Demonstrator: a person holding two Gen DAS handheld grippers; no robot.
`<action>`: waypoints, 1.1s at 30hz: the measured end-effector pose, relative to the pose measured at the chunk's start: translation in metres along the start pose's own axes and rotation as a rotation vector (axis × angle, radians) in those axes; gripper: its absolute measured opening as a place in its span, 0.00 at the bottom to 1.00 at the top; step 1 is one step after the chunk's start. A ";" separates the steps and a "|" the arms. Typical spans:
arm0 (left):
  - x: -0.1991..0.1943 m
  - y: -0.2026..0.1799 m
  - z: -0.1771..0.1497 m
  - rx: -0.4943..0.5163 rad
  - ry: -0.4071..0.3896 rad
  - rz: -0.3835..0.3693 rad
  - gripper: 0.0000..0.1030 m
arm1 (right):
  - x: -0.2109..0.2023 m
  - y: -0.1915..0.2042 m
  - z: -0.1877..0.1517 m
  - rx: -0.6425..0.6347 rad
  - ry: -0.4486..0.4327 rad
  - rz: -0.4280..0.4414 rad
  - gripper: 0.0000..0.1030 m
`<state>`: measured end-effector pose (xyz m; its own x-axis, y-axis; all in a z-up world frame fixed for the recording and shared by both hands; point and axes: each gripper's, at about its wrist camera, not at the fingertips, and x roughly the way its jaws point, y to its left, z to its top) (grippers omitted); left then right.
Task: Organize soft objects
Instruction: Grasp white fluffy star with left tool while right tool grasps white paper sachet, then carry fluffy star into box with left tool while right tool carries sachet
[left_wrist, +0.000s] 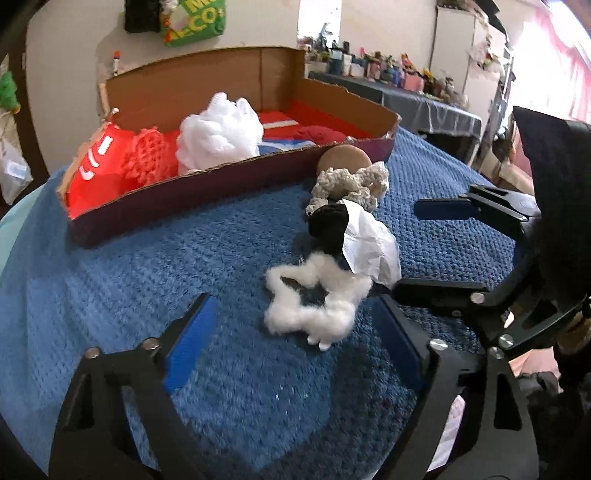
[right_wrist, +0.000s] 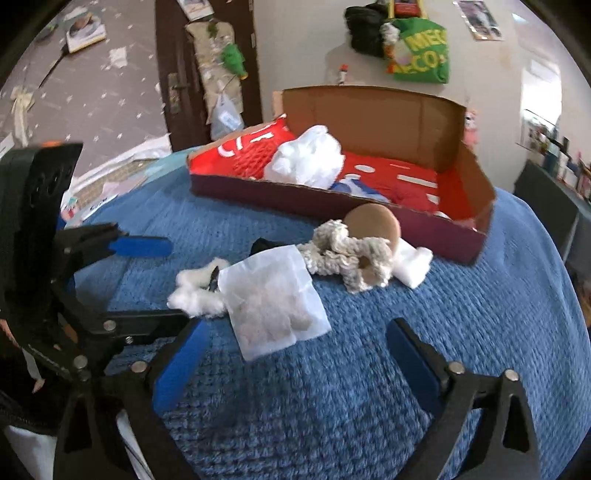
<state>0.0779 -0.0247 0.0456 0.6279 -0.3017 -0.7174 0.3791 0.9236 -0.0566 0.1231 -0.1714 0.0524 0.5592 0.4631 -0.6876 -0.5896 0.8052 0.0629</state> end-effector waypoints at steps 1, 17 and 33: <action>0.003 0.001 0.001 0.003 0.011 -0.016 0.77 | 0.003 0.000 0.001 -0.009 0.008 0.005 0.90; -0.001 0.000 0.006 0.041 -0.027 -0.075 0.44 | 0.009 0.006 0.005 -0.072 0.016 0.084 0.40; -0.015 0.017 0.014 0.003 -0.091 -0.037 0.44 | -0.016 -0.013 0.008 0.023 -0.039 0.005 0.40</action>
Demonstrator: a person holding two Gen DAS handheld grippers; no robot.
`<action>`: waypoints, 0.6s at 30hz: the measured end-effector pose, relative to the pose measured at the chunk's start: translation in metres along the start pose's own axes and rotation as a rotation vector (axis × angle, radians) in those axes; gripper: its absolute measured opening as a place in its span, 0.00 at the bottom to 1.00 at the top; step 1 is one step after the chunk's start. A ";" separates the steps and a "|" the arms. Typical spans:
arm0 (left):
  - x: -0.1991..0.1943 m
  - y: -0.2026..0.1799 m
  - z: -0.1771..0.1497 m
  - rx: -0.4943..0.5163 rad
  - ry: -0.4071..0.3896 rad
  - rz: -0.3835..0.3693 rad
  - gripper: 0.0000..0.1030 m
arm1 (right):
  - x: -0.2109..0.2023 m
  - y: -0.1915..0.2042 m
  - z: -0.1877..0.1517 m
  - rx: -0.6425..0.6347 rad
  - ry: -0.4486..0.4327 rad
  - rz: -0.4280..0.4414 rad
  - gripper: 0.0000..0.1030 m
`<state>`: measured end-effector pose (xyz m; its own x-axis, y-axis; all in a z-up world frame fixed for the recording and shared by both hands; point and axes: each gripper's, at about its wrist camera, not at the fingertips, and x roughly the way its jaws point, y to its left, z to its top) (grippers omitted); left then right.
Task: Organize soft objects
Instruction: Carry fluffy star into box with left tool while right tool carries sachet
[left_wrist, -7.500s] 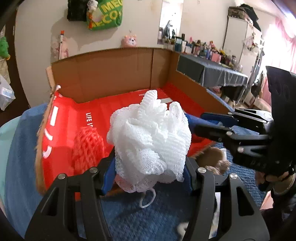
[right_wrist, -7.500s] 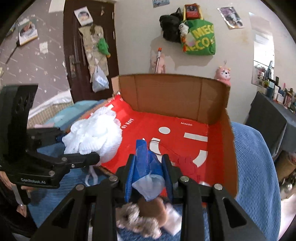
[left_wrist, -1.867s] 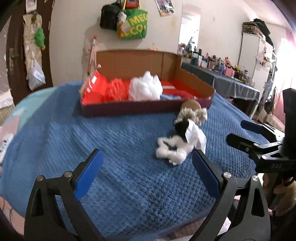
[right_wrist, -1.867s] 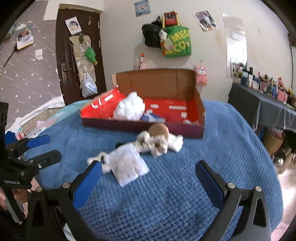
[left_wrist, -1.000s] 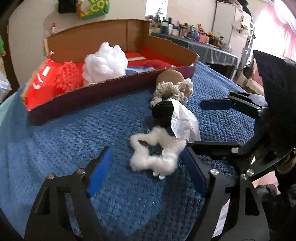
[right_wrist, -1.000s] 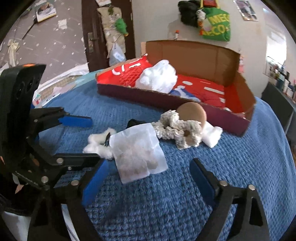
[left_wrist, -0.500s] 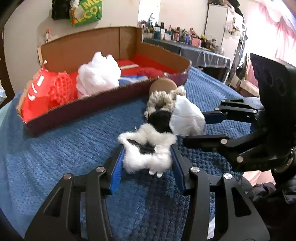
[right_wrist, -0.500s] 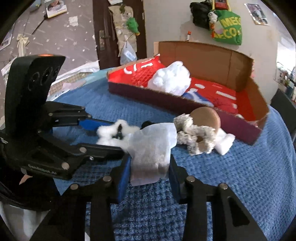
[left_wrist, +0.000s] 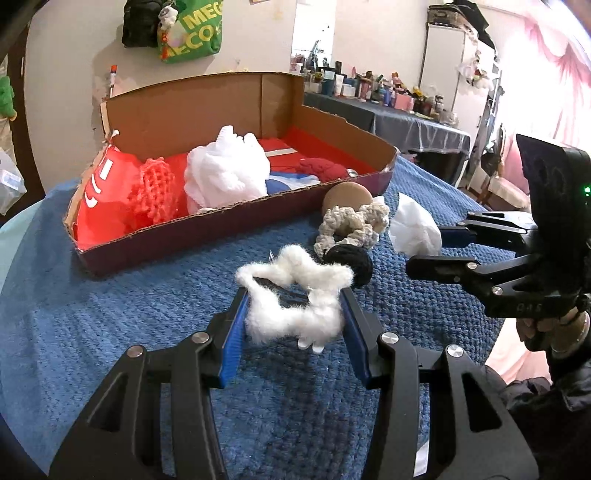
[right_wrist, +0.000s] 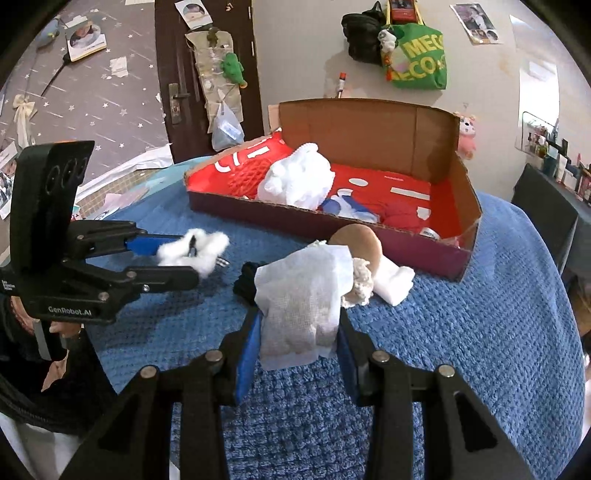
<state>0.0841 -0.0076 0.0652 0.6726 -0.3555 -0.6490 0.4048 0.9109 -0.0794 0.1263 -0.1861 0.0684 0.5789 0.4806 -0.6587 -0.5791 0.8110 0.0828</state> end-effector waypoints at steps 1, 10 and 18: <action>-0.001 0.001 0.000 -0.002 -0.003 0.001 0.44 | 0.000 -0.001 0.000 0.004 0.000 0.000 0.40; -0.019 0.015 0.026 -0.013 -0.055 0.002 0.44 | -0.013 -0.004 0.021 0.009 -0.040 -0.005 0.40; -0.011 0.064 0.089 -0.039 -0.066 0.017 0.44 | -0.002 -0.031 0.090 0.024 -0.053 -0.022 0.40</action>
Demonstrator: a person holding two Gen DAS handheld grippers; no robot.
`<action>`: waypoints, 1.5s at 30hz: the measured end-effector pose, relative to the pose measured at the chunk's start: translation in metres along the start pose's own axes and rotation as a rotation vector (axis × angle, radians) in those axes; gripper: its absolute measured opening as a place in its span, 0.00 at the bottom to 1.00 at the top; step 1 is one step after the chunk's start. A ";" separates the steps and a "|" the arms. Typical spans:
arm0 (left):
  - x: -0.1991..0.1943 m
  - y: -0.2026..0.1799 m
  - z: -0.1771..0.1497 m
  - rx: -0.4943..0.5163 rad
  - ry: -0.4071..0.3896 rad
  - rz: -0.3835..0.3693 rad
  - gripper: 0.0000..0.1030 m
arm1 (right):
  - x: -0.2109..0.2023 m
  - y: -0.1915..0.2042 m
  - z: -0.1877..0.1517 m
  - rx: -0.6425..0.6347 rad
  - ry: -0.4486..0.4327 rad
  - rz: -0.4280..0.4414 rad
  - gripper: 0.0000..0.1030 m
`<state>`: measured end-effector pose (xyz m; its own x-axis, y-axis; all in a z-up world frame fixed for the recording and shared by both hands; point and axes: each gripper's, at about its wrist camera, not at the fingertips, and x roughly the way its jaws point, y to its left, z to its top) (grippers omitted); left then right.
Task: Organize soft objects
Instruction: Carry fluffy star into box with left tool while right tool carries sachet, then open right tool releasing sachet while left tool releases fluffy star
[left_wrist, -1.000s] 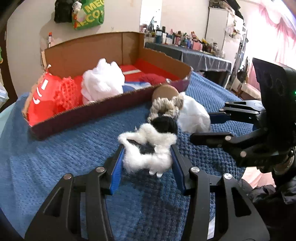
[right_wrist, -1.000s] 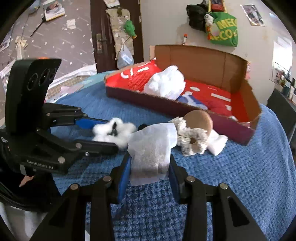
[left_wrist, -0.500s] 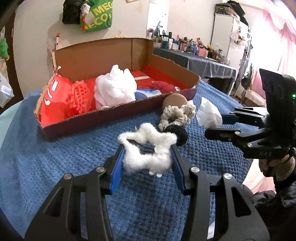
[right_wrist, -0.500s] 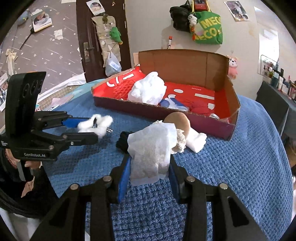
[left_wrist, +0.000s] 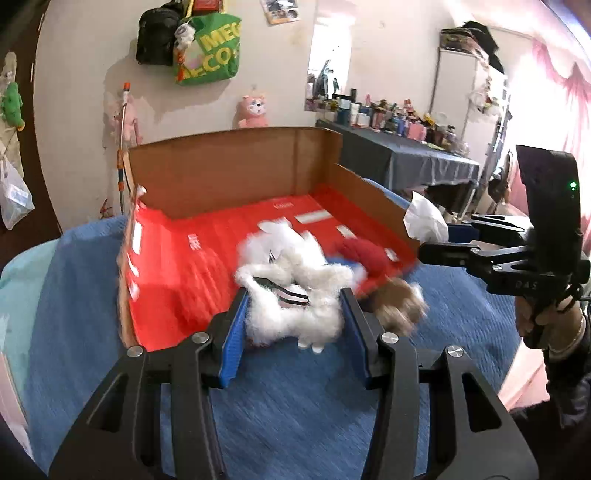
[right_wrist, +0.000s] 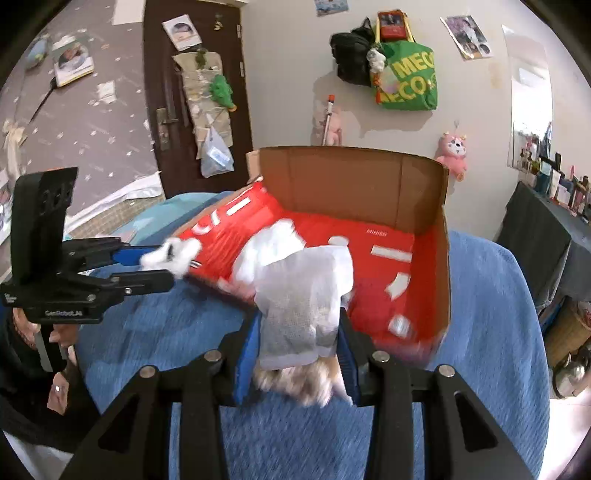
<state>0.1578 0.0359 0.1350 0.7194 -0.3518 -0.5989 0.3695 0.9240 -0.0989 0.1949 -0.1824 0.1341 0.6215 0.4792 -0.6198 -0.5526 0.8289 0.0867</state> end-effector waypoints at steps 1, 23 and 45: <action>0.007 0.009 0.011 -0.007 0.013 0.005 0.44 | 0.006 -0.005 0.009 0.003 0.006 -0.003 0.40; 0.152 0.064 0.072 -0.014 0.357 0.072 0.44 | 0.179 -0.074 0.080 0.001 0.535 -0.174 0.40; 0.171 0.088 0.067 -0.084 0.429 0.087 0.44 | 0.199 -0.080 0.085 0.002 0.608 -0.199 0.43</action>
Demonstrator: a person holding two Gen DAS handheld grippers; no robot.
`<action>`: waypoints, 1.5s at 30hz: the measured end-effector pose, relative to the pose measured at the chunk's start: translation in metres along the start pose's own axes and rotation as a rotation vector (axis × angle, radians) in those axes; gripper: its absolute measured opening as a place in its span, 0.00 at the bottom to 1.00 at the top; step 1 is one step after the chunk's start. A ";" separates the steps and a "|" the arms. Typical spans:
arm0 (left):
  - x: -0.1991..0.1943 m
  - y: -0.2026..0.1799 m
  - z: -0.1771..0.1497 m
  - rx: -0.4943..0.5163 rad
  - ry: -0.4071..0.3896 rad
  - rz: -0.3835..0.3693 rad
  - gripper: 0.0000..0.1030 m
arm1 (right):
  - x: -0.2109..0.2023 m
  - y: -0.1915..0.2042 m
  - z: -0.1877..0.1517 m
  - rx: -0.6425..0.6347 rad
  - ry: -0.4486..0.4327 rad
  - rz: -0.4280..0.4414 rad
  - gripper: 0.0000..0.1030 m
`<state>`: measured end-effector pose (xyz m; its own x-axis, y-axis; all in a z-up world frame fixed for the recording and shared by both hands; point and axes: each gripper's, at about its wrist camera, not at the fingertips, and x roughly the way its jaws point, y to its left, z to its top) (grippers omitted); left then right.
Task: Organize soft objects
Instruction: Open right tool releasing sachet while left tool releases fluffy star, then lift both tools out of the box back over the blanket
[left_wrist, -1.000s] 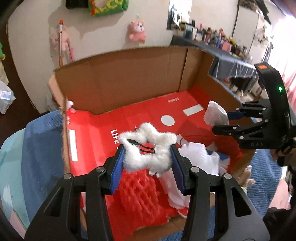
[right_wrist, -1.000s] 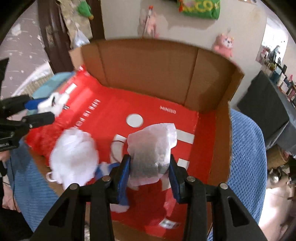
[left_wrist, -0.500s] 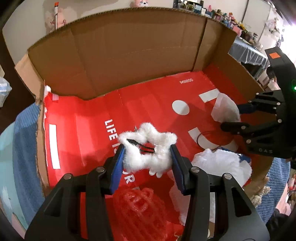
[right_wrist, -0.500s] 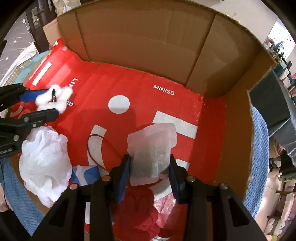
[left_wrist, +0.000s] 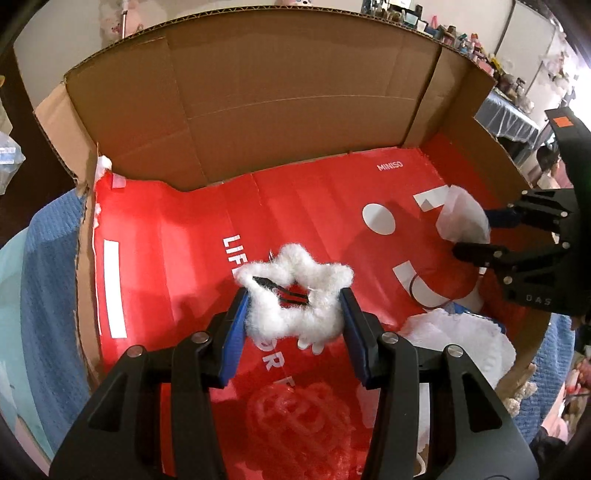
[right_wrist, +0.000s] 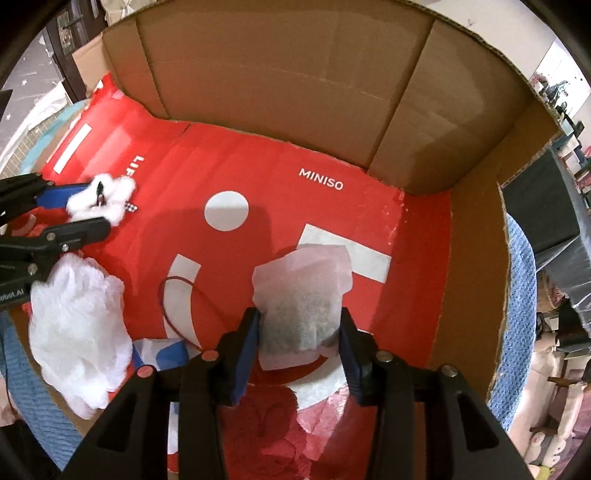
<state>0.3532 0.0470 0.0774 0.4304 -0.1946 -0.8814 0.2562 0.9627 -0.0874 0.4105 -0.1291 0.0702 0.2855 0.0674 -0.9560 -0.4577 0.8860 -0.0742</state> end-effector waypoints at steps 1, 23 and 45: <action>0.001 0.001 0.001 0.000 0.004 0.005 0.44 | -0.001 0.000 0.001 -0.005 -0.001 -0.012 0.43; 0.017 0.007 -0.001 -0.035 0.056 0.012 0.45 | 0.013 -0.004 0.007 -0.004 0.018 -0.024 0.54; -0.043 -0.007 -0.006 -0.033 -0.112 0.002 0.65 | -0.026 0.007 0.002 0.015 -0.066 0.018 0.69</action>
<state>0.3276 0.0494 0.1136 0.5252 -0.2110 -0.8244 0.2275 0.9683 -0.1029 0.4008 -0.1236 0.0954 0.3321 0.1131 -0.9364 -0.4507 0.8911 -0.0522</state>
